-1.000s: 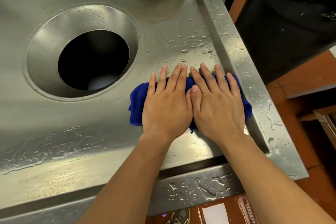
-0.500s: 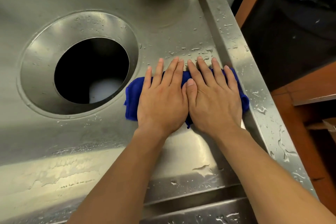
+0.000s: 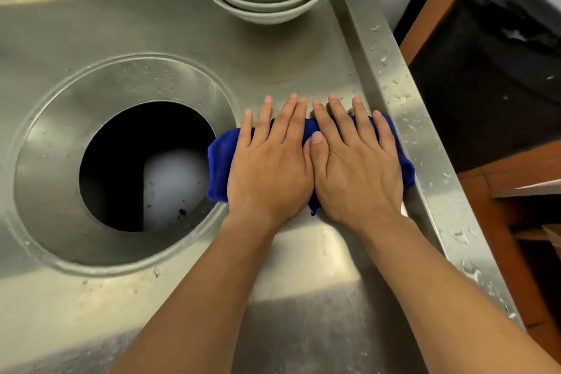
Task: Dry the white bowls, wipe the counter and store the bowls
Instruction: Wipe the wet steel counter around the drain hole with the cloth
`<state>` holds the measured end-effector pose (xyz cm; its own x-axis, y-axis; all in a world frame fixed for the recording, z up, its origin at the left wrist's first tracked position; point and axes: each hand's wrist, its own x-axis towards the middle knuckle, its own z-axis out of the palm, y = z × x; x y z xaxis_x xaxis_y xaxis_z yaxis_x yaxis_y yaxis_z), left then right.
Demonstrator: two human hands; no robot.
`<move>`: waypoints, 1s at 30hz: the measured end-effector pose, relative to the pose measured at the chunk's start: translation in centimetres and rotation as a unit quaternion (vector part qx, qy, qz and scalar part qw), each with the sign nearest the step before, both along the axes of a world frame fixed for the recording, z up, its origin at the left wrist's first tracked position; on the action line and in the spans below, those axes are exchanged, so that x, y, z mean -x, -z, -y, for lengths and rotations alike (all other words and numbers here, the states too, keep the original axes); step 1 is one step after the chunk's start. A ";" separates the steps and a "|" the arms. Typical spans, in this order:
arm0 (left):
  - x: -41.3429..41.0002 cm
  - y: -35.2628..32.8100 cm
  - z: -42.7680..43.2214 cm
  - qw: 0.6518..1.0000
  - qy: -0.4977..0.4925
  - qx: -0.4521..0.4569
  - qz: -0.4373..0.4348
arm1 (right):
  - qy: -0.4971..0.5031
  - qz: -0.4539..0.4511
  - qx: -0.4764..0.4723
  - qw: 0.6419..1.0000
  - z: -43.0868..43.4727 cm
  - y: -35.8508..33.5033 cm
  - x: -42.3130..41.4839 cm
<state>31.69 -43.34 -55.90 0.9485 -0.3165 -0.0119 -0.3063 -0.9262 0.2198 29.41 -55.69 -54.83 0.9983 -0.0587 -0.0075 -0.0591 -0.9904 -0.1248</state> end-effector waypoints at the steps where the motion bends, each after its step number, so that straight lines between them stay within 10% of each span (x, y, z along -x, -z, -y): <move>1: -0.8 0.0 0.0 1.000 0.002 0.003 -0.002 | 0.002 0.000 -0.002 1.000 0.0 0.0 -0.7; 30: -10.3 -0.1 -0.5 1.000 -0.014 -0.011 0.008 | -0.010 0.012 -0.005 1.000 -0.3 0.0 -10.4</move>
